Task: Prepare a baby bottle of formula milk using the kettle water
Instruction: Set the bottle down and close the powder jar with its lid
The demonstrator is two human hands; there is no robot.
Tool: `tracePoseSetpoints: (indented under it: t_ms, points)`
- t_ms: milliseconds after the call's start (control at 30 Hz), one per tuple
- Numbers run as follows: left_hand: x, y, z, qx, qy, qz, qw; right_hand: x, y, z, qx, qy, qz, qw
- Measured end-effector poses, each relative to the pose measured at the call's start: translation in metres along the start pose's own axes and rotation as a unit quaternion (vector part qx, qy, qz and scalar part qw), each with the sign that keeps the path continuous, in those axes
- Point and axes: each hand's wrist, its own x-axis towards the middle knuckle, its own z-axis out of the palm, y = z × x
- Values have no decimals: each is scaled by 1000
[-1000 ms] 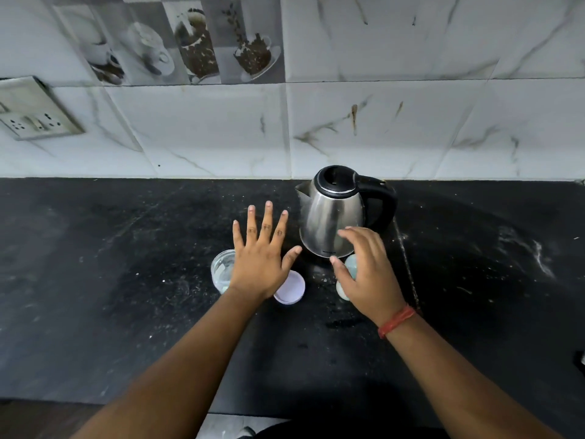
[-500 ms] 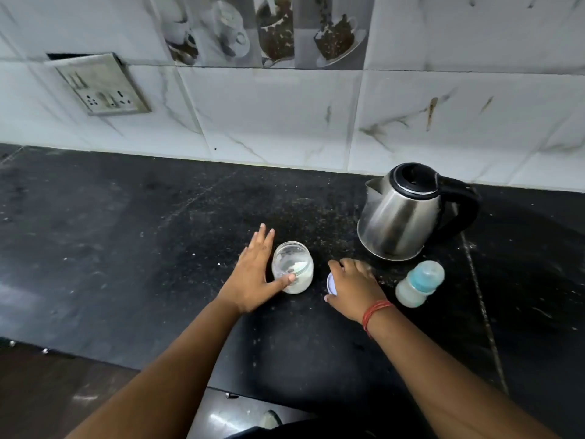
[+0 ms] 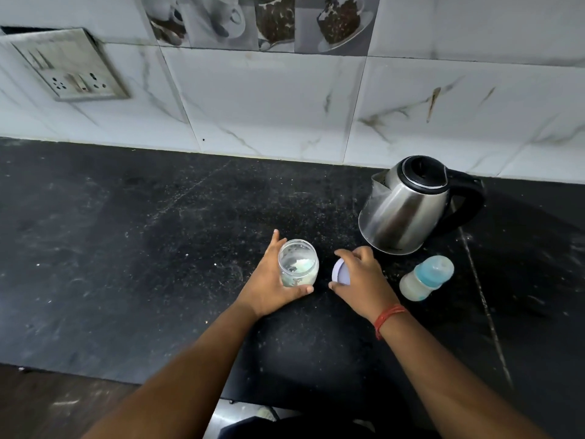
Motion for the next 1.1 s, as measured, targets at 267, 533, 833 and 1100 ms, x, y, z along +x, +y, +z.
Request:
tracePoseSetpoints:
  t_ms: [267, 533, 833, 1100]
  points:
    - [5, 5, 18, -2, 61, 2, 998, -13, -5, -23, 132, 77, 49, 987]
    - [10, 27, 34, 11, 88, 36, 995, -13, -21, -63, 197, 190, -78, 959]
    - [11, 71, 52, 25, 117, 92, 989, -5, -23, -84, 63, 53, -195, 977]
    - [11, 86, 51, 26, 68, 89, 993, -4, -8, -106, 26, -53, -265, 962]
